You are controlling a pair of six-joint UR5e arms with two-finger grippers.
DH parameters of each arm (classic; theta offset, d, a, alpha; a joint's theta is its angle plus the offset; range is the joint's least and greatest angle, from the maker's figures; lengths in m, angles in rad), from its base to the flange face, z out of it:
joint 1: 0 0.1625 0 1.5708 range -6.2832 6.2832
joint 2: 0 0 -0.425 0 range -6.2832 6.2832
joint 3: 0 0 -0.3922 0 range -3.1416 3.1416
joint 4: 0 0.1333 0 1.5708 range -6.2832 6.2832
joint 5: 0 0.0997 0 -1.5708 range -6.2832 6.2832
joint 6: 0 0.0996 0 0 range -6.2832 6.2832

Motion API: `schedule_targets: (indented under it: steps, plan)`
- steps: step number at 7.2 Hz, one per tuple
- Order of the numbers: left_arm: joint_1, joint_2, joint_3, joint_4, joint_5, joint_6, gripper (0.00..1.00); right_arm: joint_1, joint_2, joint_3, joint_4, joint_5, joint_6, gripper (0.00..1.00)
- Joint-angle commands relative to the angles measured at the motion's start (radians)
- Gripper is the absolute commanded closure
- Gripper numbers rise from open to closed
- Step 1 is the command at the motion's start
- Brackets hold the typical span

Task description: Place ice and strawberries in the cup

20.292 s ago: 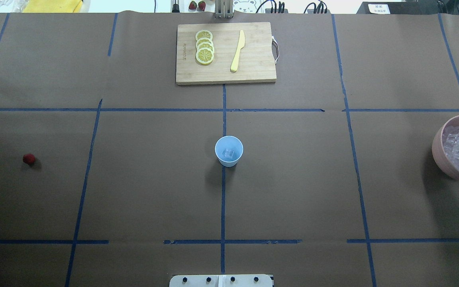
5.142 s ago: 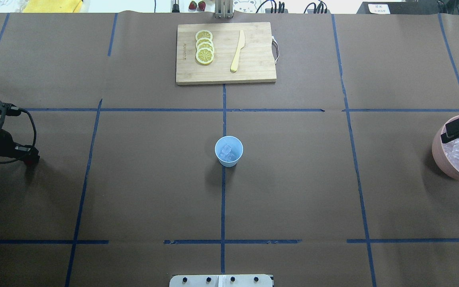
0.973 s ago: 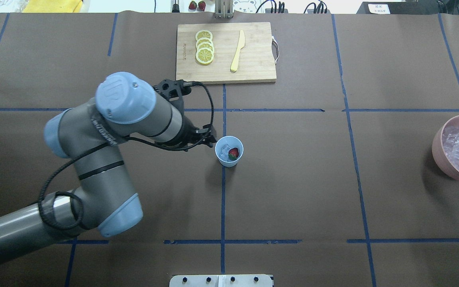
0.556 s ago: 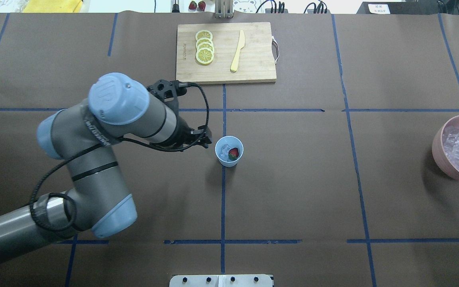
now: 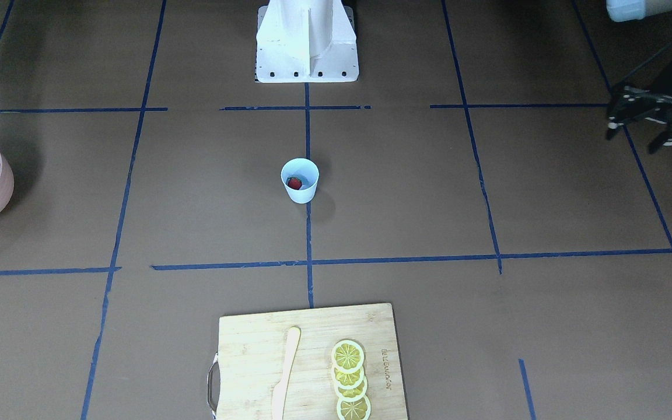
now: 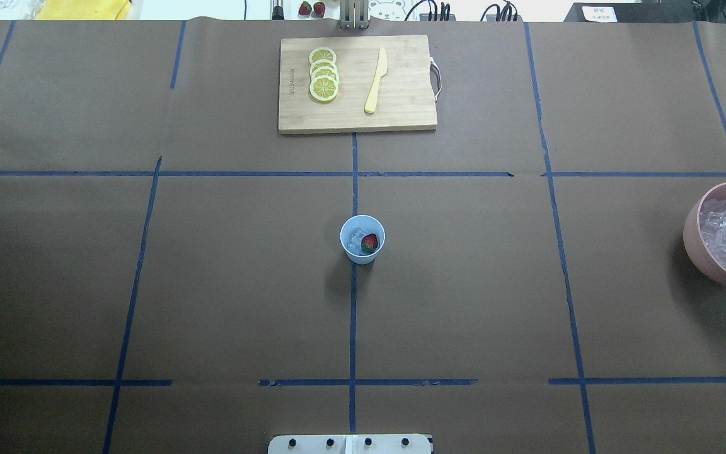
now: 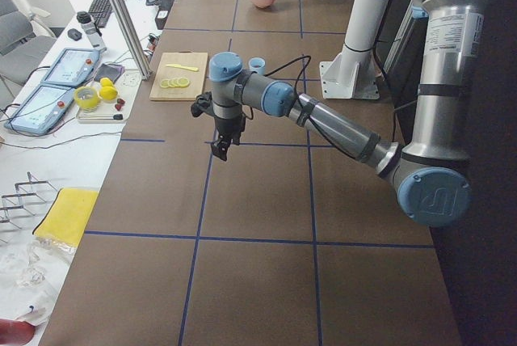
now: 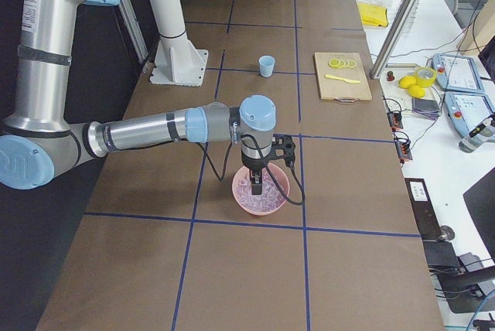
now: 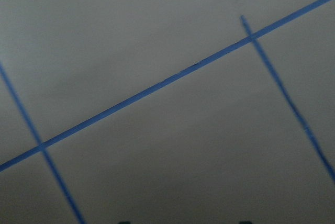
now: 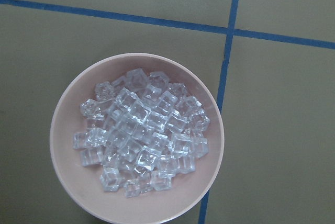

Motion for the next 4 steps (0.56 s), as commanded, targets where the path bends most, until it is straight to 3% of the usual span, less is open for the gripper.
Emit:
schedule_targets:
  steps: [1,2,4]
  plan:
    - [-0.161,0.003,0.235,0.094,-0.148,0.109,0.0,0.013,-0.003,-0.066,0.003,0.002,-0.06,0.01]
    - [-0.16,0.006,0.284,0.097,-0.17,0.097,0.0,0.013,-0.01,-0.061,0.006,0.011,-0.054,0.01]
    - [-0.158,0.012,0.292,0.098,-0.117,-0.031,0.0,0.013,-0.038,-0.052,0.009,0.009,-0.061,0.01]
